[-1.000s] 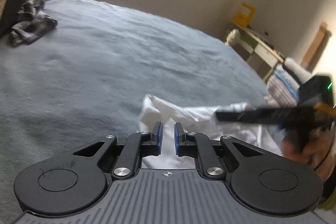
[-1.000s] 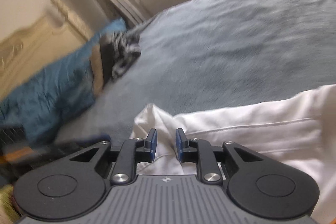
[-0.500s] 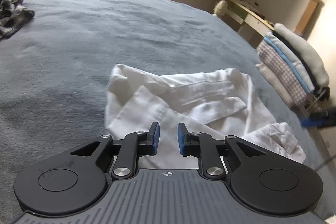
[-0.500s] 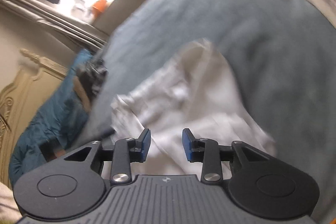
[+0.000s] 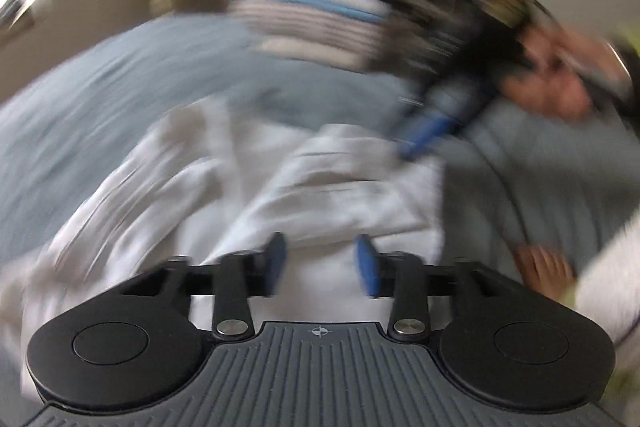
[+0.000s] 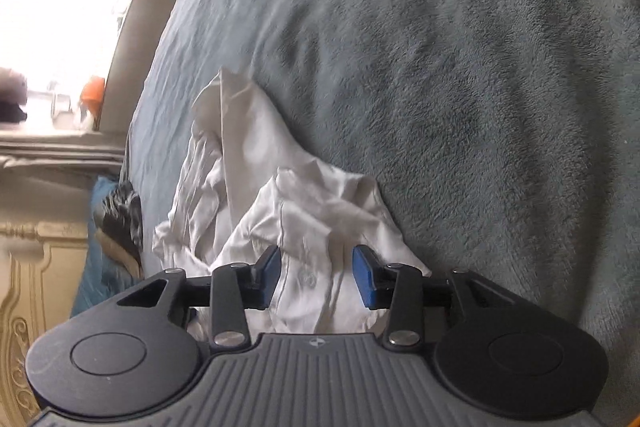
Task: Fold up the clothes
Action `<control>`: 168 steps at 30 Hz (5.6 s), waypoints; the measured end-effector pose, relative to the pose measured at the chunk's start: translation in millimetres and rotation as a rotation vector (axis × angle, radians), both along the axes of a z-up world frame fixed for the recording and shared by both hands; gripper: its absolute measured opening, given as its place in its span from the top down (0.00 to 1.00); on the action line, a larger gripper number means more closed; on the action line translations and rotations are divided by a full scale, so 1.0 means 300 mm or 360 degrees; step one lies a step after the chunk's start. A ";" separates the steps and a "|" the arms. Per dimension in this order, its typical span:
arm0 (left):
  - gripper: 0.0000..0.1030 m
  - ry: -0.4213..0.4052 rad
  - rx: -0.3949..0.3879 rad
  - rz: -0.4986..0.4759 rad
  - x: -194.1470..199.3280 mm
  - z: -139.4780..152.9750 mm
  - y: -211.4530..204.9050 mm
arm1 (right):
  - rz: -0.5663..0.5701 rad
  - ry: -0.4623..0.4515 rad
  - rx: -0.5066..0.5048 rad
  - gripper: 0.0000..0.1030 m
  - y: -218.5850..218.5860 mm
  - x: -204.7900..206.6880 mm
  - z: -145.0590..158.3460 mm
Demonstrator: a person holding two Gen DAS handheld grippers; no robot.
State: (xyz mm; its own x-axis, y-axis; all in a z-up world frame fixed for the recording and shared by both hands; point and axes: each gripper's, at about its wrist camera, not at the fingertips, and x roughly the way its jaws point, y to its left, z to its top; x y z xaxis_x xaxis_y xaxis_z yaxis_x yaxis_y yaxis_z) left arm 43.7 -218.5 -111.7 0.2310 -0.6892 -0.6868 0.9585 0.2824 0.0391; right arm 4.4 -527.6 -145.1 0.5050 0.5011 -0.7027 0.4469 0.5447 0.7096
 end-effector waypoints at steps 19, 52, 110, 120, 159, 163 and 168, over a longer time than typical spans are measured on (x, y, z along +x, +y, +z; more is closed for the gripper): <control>0.62 -0.0166 0.0110 -0.0238 -0.076 -0.132 -0.134 | -0.0023 -0.0060 0.0099 0.67 0.022 0.061 -0.050; 0.58 -0.0071 -0.0155 0.0050 0.171 -0.001 0.033 | 0.0096 -0.0301 0.0330 0.57 -0.032 0.286 0.055; 0.61 0.0777 -0.0393 0.0788 0.538 -0.114 0.094 | 0.0606 -0.0492 -0.0411 0.42 0.039 0.465 0.082; 0.74 0.0598 -0.0315 0.0670 0.517 -0.128 -0.005 | 0.0833 -0.0527 -0.0572 0.89 0.104 0.495 0.065; 0.67 0.0681 -0.0649 0.1085 0.653 -0.039 0.169 | 0.0747 -0.0825 -0.0178 0.68 -0.022 0.525 0.073; 0.67 0.0691 -0.0628 0.1137 0.605 -0.003 0.216 | 0.1050 -0.0770 -0.0206 0.68 0.130 0.557 0.076; 0.67 0.0717 -0.0558 0.1137 0.505 0.018 0.259 | 0.1115 -0.0543 -0.0281 0.68 0.254 0.637 -0.011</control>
State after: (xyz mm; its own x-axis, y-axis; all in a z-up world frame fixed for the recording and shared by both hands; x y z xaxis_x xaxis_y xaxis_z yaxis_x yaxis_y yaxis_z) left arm 195.3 -140.8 -106.5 0.4437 -0.6714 -0.5936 0.4551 0.7394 -0.4961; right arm 195.6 -451.4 -148.5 0.3154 0.6774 -0.6646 -0.2673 0.7354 0.6227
